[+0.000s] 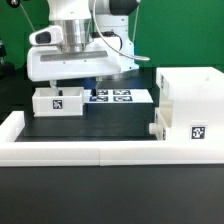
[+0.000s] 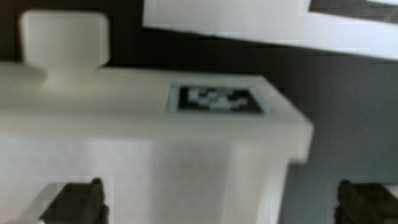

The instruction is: Assemble drawer

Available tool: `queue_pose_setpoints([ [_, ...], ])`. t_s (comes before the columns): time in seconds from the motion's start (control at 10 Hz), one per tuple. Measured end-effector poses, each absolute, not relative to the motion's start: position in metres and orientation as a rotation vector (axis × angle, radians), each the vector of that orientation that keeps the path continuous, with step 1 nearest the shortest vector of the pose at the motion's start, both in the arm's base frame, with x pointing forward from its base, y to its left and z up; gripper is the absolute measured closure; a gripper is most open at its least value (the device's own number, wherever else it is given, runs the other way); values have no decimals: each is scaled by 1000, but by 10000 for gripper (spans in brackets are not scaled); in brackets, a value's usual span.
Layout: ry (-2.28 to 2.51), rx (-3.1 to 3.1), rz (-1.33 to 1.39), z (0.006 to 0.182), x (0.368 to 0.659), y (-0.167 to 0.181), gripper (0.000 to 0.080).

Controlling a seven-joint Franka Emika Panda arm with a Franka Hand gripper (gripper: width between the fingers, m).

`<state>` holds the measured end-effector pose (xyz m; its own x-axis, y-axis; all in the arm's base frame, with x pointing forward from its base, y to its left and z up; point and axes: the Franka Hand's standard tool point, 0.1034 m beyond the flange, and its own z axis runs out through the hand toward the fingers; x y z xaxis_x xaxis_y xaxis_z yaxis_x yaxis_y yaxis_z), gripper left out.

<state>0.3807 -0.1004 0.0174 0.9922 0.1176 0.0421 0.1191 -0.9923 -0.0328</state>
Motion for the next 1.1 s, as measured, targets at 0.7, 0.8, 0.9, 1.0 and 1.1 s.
queue_pose_setpoints([
  [0.7, -203, -3097, -53, 5, 378, -94, 264],
  [0.8, -204, -3097, -53, 5, 378, -94, 403],
  [0.9, -204, -3097, -53, 5, 378, -94, 403],
  [1.0, -204, -3097, -53, 5, 378, -94, 557],
  [1.1, -204, -3097, -53, 5, 378, -94, 557],
])
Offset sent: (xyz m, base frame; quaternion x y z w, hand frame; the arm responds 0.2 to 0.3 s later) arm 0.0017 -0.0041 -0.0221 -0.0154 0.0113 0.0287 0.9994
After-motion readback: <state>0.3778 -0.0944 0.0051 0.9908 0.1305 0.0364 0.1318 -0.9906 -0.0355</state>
